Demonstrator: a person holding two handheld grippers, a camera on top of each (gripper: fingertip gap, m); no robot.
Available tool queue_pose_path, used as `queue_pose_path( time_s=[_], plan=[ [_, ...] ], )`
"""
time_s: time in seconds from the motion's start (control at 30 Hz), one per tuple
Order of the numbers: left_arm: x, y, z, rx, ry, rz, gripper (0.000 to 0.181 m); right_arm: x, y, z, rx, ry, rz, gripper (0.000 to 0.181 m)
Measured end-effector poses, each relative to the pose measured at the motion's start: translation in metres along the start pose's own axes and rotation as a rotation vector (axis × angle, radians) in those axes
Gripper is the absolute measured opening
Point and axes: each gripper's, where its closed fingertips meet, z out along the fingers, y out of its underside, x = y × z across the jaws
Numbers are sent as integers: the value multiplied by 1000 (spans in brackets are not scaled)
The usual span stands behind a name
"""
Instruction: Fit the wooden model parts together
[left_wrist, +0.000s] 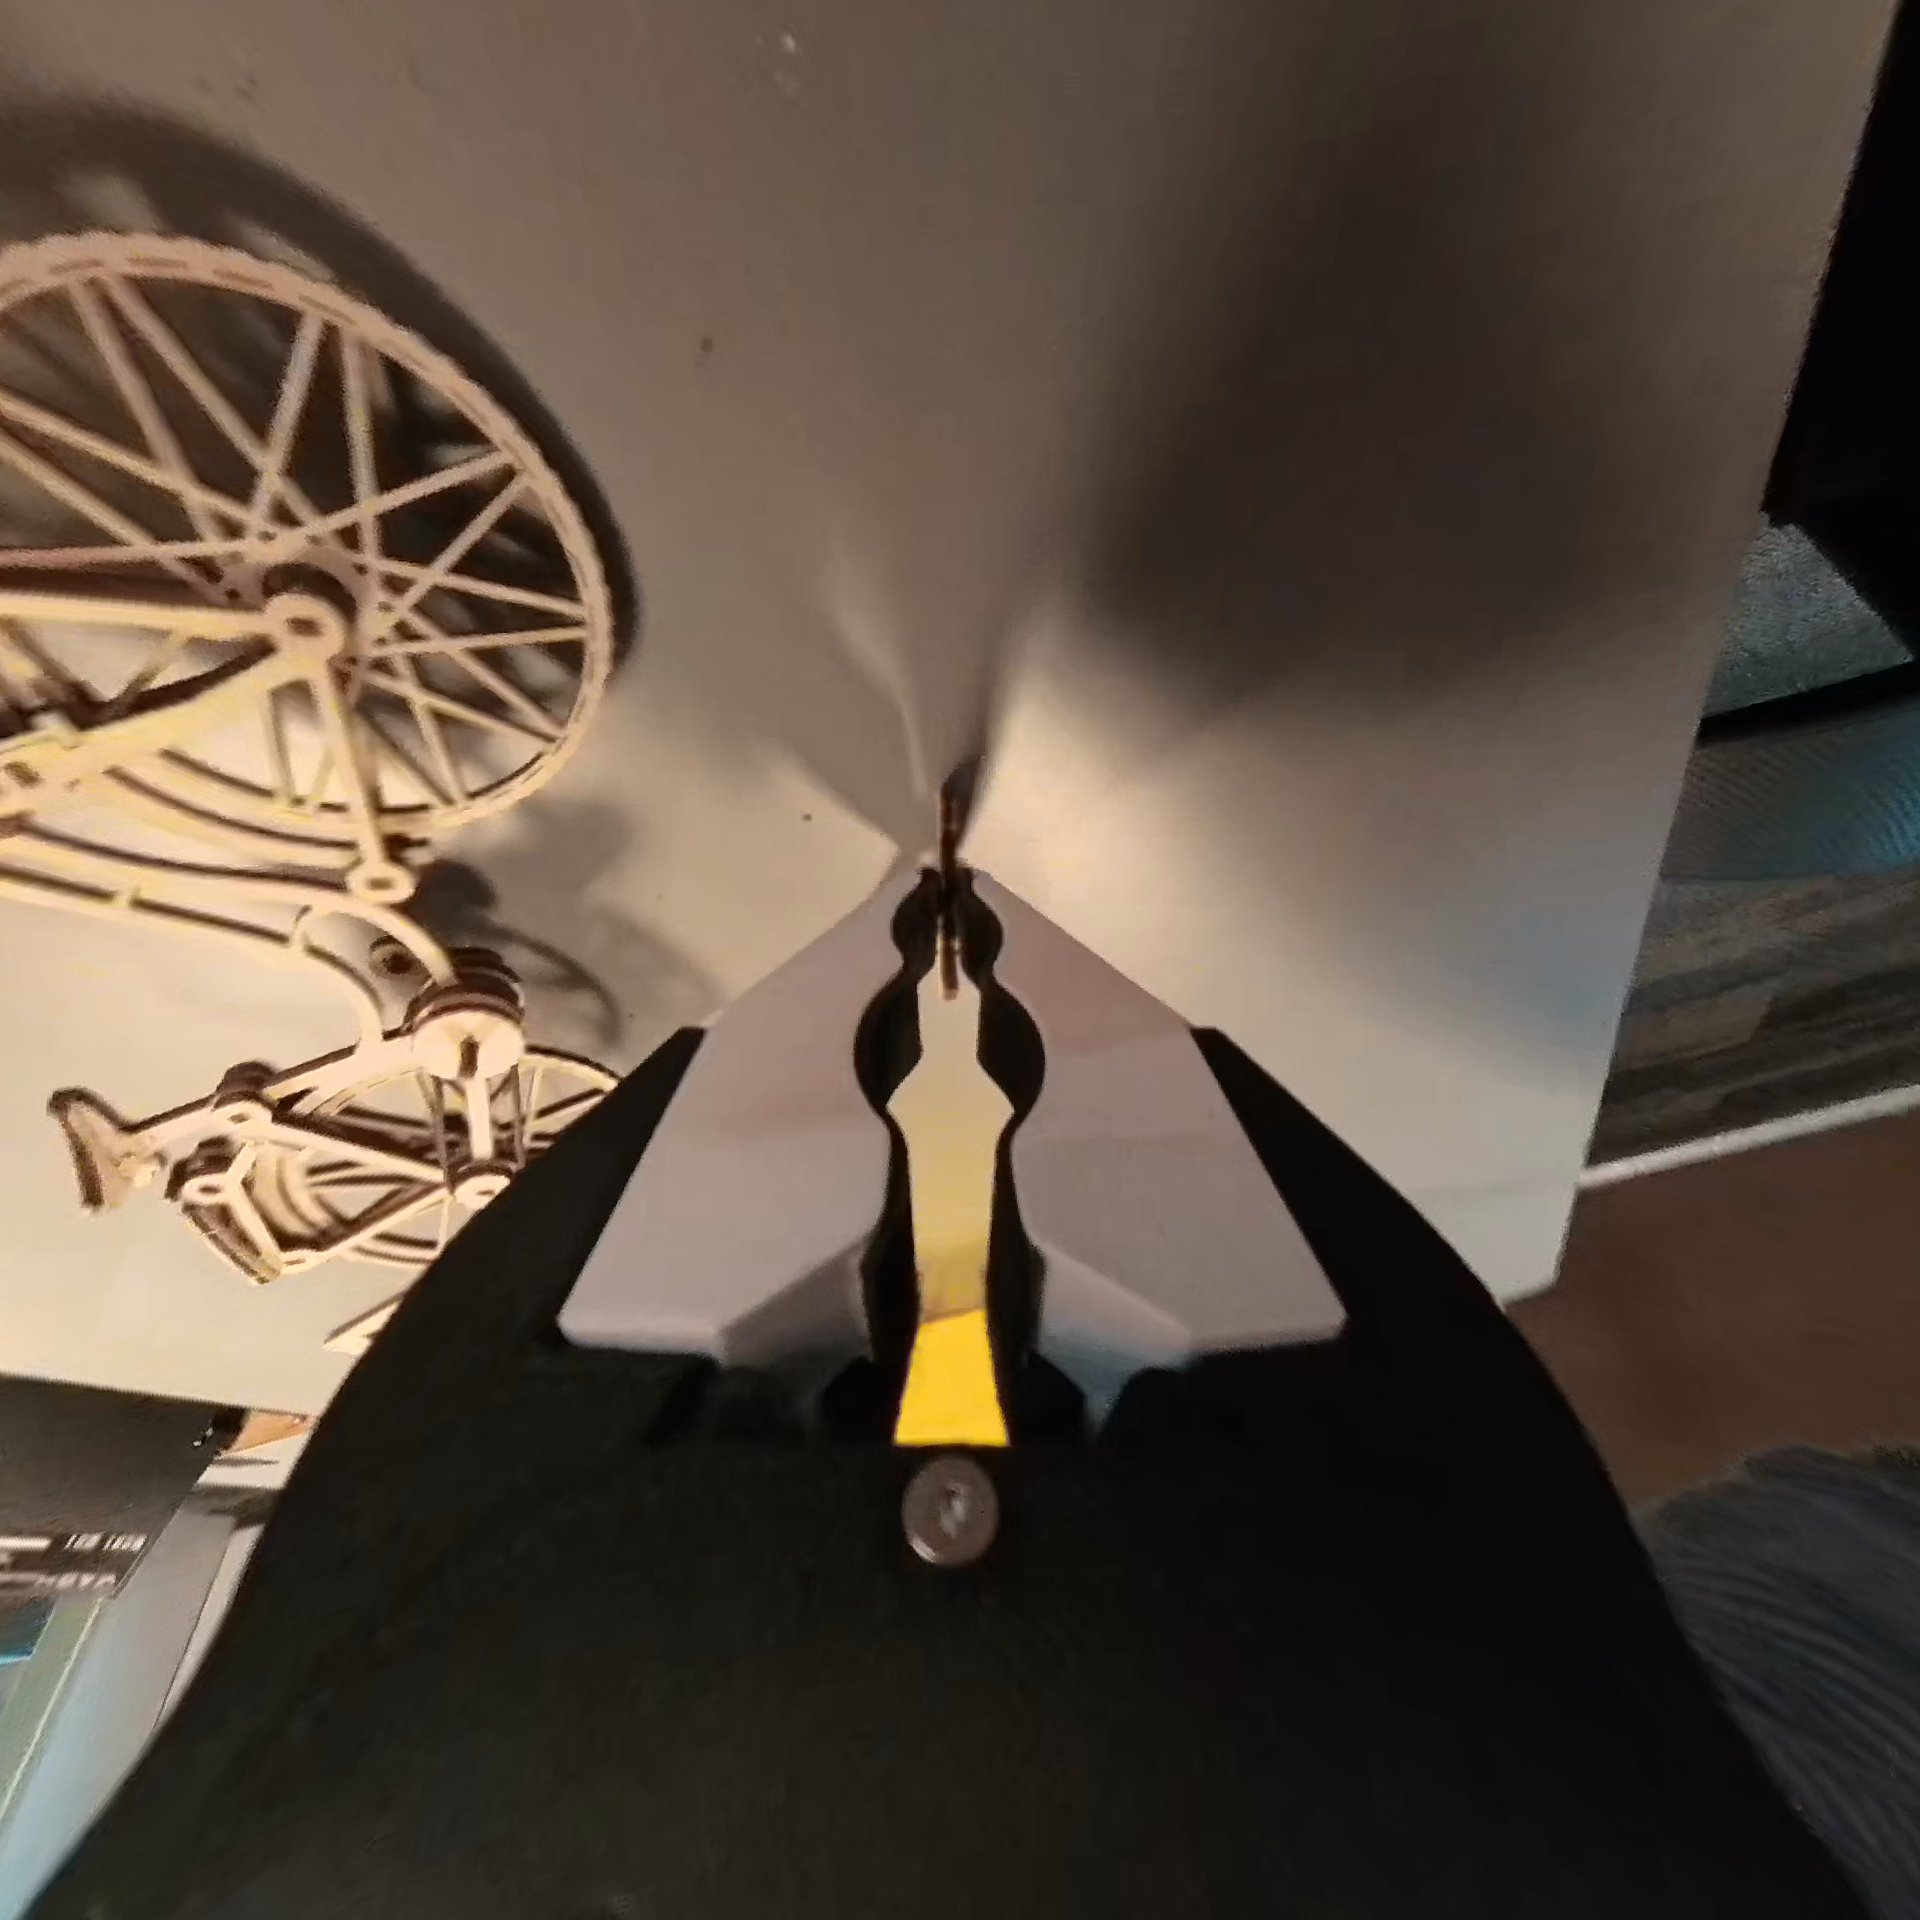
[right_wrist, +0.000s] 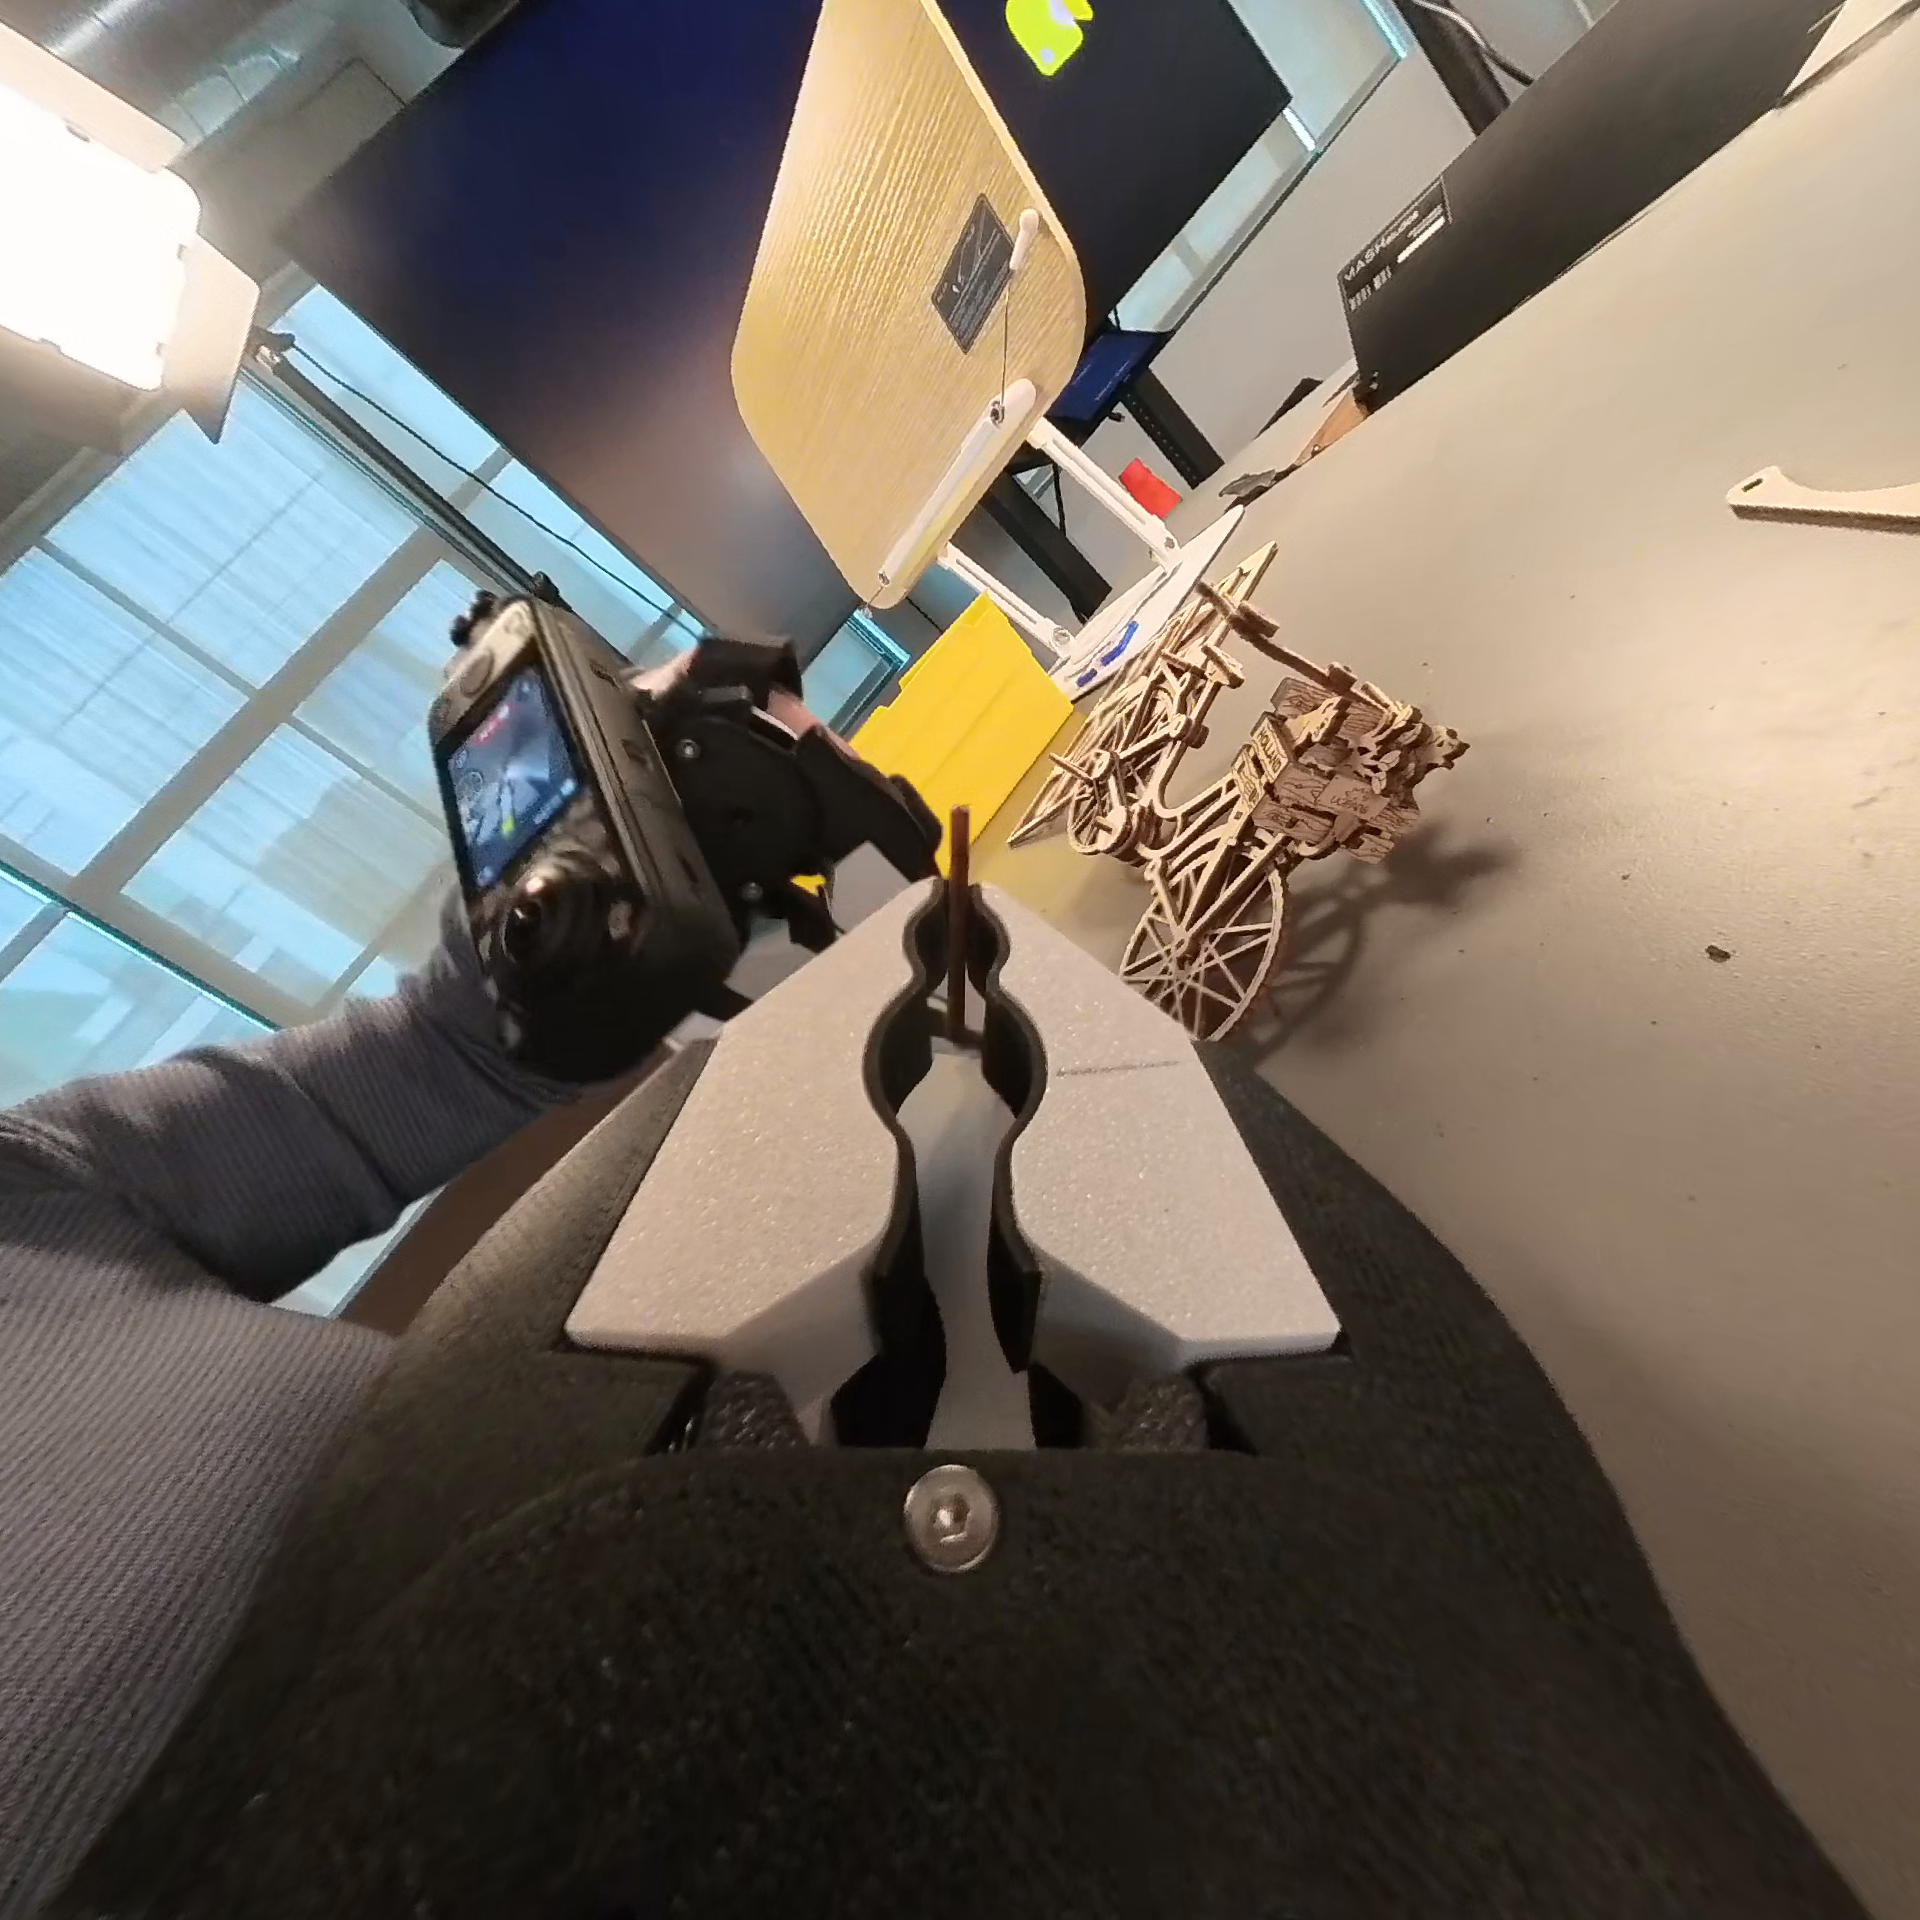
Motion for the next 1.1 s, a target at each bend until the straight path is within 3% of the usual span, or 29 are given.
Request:
queue_pose_path(
  time_s=[0.07, 0.13, 0.27, 0.33, 0.43, 0.67, 0.93, 1.1],
  plan=[
    [-12, -3, -7, 108, -95, -8, 1, 0, 0, 0, -1, -2, 6, 0],
    [-28, -11, -23, 301, -233, -42, 1, 0, 1, 3, -13, -7, 3, 0],
    [-50, -29, -71, 836, -547, -88, 1, -8, 4, 10, -38, -57, -16, 0],
    [-46, -35, -90, 1087, -668, -39, 1, -19, 8, 11, -64, -132, -6, 0],
    [-40, -35, -101, 1279, -834, 13, 0, -26, 17, 15, -123, -173, -12, 0],
    [-20, -43, -94, 1372, -1027, 93, 0, -39, 34, 18, -198, -197, -173, 0],
    [-1, -55, -91, 1281, -1231, 292, 0, -44, 48, 10, -312, -247, -349, 0],
    [6, -62, -83, 1263, -1246, 361, 0, -49, 55, 5, -393, -324, -355, 0]
  ],
)
